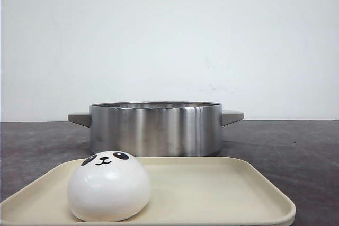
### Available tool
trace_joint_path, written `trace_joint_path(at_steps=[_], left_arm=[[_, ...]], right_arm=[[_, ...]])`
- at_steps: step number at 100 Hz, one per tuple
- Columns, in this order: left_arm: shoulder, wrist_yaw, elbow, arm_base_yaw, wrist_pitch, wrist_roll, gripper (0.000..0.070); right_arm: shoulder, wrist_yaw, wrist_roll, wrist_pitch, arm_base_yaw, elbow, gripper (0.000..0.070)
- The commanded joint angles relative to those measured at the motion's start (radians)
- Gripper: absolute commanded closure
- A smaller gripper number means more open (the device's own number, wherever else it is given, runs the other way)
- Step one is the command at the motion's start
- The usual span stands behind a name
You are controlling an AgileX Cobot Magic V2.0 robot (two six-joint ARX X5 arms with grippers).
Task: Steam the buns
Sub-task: 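Lower the held bun into the pot and open the right gripper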
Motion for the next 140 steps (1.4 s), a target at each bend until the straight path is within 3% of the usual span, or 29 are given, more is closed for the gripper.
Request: trace_joint_path(at_steps=[1, 13, 44, 65, 70, 80, 85, 105, 110, 116, 119, 124, 125, 140], left_arm=[[0.018, -0.004, 0.021, -0.008, 0.01, 0.004, 0.0027], [0.038, -0.004, 0.021, -0.008, 0.008, 0.004, 0.0027], [0.096, -0.003, 0.021, -0.008, -0.01, 0.005, 0.0027], [0.117, -0.003, 0.02, -0.008, -0.049, 0.053, 0.0027], [0.118, -0.003, 0.02, -0.008, -0.059, 0.064, 0.0027], [0.119, -0.003, 0.018, -0.008, -0.077, 0.076, 0.0027], [0.119, -0.003, 0.013, -0.008, -0.089, 0.077, 0.0027], [0.119, 0.005, -0.072, -0.009, -0.097, 0.08, 0.0027], [0.119, 0.006, -0.112, -0.009, -0.094, 0.077, 0.0027], [0.119, 0.027, -0.168, -0.009, -0.091, 0.071, 0.0027], [0.119, 0.043, -0.198, -0.009, -0.085, 0.067, 0.0027], [0.119, 0.079, -0.249, -0.013, -0.07, 0.048, 0.0027], [0.119, 0.086, -0.259, -0.014, -0.066, 0.045, 0.0027], [0.125, 0.201, -0.384, -0.052, -0.012, -0.029, 0.0027]], right_arm=[[0.046, 0.005, -0.101, 0.002, -0.028, 0.035, 0.0692], [0.098, -0.009, -0.122, 0.003, -0.105, 0.038, 0.0692], [0.397, -0.209, -0.144, -0.002, -0.251, 0.038, 0.0692], [0.551, -0.28, -0.14, -0.002, -0.281, 0.038, 0.0681], [0.564, -0.282, -0.135, -0.001, -0.282, 0.038, 0.058], [0.568, -0.28, -0.137, 0.01, -0.282, 0.038, 0.015], [0.568, -0.28, -0.136, 0.026, -0.282, 0.038, 0.0061], [0.55, -0.243, -0.137, 0.032, -0.293, 0.066, 0.0063], [0.539, -0.234, -0.137, 0.014, -0.295, 0.088, 0.0095], [0.516, -0.219, -0.14, -0.016, -0.295, 0.12, 0.024], [0.499, -0.21, -0.141, -0.031, -0.295, 0.134, 0.0379], [0.465, -0.204, -0.147, -0.055, -0.295, 0.156, 0.0675], [0.458, -0.205, -0.15, -0.057, -0.294, 0.159, 0.07], [0.309, -0.205, -0.158, -0.063, -0.259, 0.173, 0.0683]])
